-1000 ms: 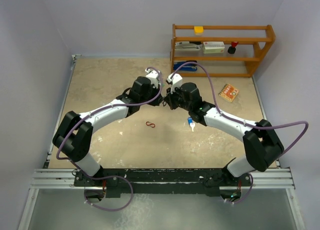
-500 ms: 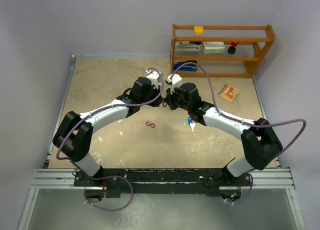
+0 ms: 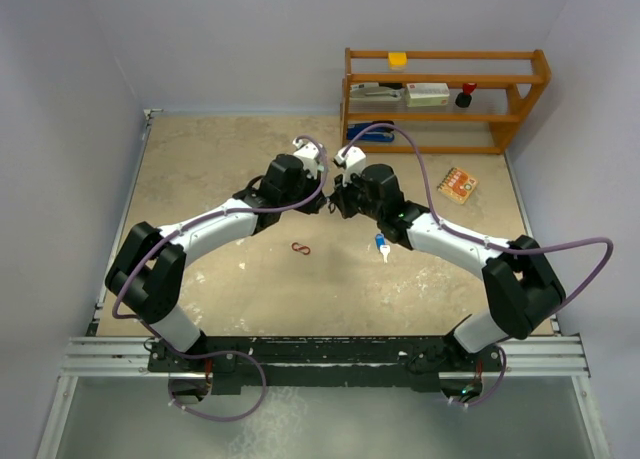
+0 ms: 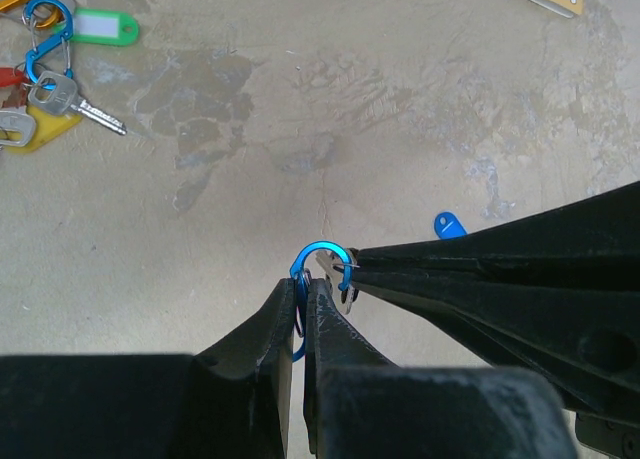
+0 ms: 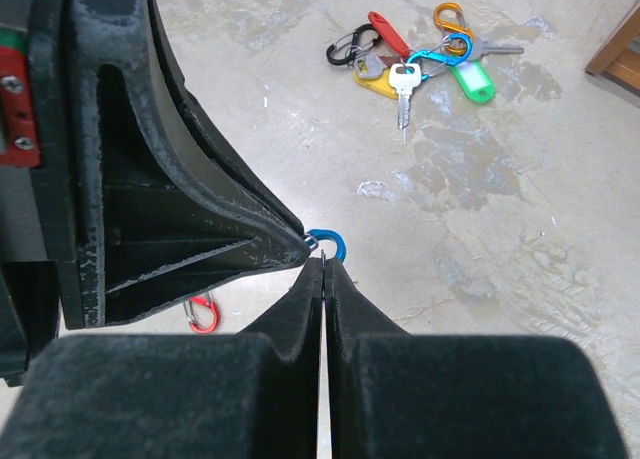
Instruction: Put the keys on the keyring
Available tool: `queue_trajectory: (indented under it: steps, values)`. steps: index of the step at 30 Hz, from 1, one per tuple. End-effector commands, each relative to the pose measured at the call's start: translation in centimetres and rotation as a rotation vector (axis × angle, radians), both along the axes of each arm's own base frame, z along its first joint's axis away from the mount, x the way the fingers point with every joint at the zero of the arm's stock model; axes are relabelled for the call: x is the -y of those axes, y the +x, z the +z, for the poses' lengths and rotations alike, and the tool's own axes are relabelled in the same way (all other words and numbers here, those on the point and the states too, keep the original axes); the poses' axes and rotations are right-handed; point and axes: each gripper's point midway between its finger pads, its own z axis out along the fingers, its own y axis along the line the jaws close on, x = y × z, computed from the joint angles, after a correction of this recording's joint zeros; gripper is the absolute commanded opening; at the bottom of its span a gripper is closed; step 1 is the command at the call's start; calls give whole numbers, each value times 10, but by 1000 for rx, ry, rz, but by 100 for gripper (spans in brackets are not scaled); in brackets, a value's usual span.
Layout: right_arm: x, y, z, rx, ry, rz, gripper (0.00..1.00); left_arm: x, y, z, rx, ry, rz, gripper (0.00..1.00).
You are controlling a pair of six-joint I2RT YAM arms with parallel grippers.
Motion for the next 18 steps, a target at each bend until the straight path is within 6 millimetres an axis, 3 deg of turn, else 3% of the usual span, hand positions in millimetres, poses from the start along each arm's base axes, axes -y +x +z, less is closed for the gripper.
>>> queue_trajectory:
  steps: [1, 14, 15, 18]
  values:
    - [3, 10, 12, 49, 19, -25, 0, 11, 5, 46, 99, -60, -28, 0]
    - [11, 18, 15, 70, -11, -51, 0, 7, 10, 46, 109, -43, 0, 0]
    - [11, 19, 15, 72, -13, -54, 0, 6, 11, 45, 110, -38, 6, 2]
    - [13, 21, 17, 77, -25, -63, 0, 1, 15, 41, 110, -15, 41, 22]
